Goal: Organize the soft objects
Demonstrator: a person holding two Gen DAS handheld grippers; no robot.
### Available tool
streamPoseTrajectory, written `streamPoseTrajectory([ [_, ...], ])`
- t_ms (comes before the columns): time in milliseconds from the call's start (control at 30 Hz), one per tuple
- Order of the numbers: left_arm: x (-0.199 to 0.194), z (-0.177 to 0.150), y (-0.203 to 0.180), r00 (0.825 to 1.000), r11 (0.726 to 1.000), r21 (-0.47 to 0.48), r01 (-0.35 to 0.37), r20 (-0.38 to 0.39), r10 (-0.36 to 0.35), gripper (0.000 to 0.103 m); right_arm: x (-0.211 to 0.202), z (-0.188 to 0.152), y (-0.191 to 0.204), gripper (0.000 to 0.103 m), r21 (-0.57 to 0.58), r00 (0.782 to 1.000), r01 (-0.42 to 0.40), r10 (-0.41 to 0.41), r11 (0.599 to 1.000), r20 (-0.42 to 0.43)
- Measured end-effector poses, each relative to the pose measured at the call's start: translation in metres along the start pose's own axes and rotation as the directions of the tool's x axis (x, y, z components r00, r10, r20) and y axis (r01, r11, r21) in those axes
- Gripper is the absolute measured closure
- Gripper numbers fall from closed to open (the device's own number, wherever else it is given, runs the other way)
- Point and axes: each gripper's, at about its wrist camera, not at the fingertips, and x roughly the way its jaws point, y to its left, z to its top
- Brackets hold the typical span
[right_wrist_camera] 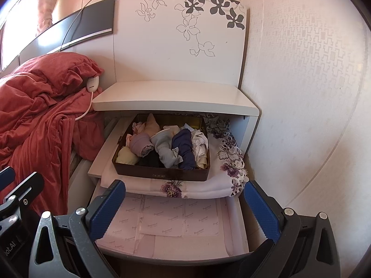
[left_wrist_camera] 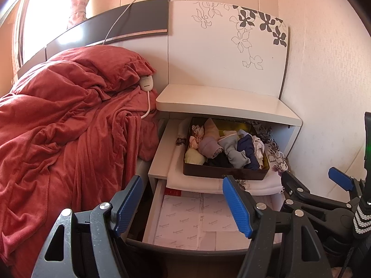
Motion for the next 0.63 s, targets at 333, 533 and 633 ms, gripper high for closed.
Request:
streamPoseTrajectory([
  [333,-0.0002,-0.0015,-0.0007,1.0,1.0,0.008,-0.004,0.017,0.004,0.031,0.0019,-0.0018,-0.0022,0.0,-0.006,1.0,-0.004,0.004,1.0,-0.006],
  [533,-0.0024,-0.0016,-0.0003,0.999,1.0,0.006,0.005,0.032,-0.006,0.031,0.0038,-0.0041,-0.0031,0.0,-0.01,1.0,-0.008,0.008,1.0,-0.014],
  [633,-0.0016,-0.0011,-0.0007,1.0,1.0,0.008,0.008,0.03,-0.008,0.031,0.004,-0.0042,-0.0028,0.0,-0.011,1.0,-0.007,0.007,1.0,-0.014],
])
